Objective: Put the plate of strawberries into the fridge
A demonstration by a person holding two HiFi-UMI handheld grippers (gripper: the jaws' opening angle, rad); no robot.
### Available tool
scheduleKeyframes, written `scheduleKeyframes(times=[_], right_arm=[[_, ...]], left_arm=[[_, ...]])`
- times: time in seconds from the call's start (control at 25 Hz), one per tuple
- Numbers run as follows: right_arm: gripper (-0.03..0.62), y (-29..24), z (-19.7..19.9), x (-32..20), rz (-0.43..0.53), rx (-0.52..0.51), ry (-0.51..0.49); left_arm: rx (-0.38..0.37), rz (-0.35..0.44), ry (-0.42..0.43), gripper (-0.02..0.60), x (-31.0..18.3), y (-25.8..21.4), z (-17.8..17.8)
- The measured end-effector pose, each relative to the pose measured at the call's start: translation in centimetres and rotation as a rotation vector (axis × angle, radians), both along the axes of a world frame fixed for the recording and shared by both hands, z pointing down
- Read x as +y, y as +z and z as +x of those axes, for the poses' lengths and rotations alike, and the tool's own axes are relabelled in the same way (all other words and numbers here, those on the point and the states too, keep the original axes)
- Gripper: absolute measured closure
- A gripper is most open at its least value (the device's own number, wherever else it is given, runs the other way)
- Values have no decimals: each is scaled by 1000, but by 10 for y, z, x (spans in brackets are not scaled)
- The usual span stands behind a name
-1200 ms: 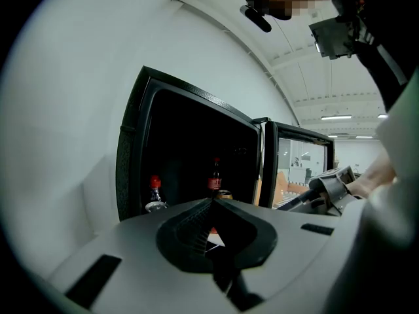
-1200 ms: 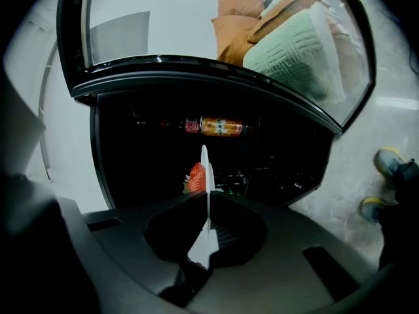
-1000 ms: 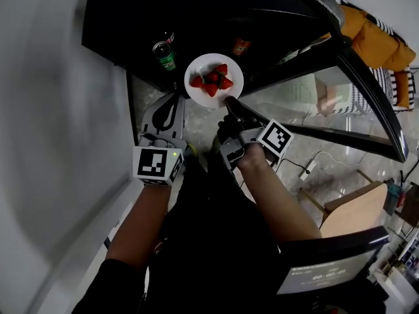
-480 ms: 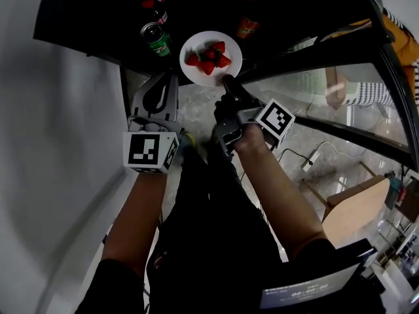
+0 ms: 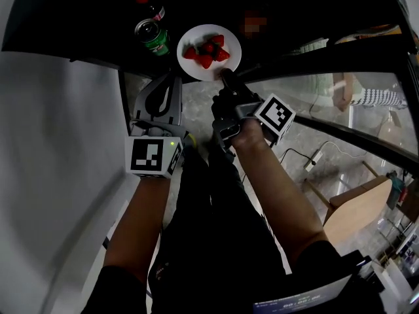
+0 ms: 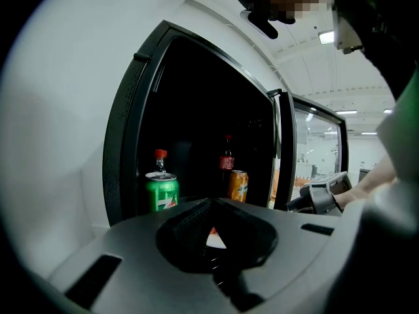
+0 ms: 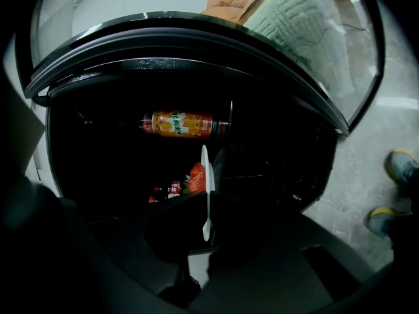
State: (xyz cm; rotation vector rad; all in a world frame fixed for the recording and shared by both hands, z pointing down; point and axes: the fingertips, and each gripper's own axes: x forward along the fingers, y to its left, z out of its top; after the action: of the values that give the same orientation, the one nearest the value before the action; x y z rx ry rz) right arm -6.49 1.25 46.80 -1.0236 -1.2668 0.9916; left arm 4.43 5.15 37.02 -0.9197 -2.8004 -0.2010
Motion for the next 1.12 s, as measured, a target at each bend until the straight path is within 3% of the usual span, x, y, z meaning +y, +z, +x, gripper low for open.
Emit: scheduleKeyframes(times=[0.6,1.12], right_arm=[[577,30,-5,40,3,25,52],[576,40,-10,42,25,0,78]], left_arm=[[10,11,-28,586,35,29,4],[13,27,-42,586,21,42,6]])
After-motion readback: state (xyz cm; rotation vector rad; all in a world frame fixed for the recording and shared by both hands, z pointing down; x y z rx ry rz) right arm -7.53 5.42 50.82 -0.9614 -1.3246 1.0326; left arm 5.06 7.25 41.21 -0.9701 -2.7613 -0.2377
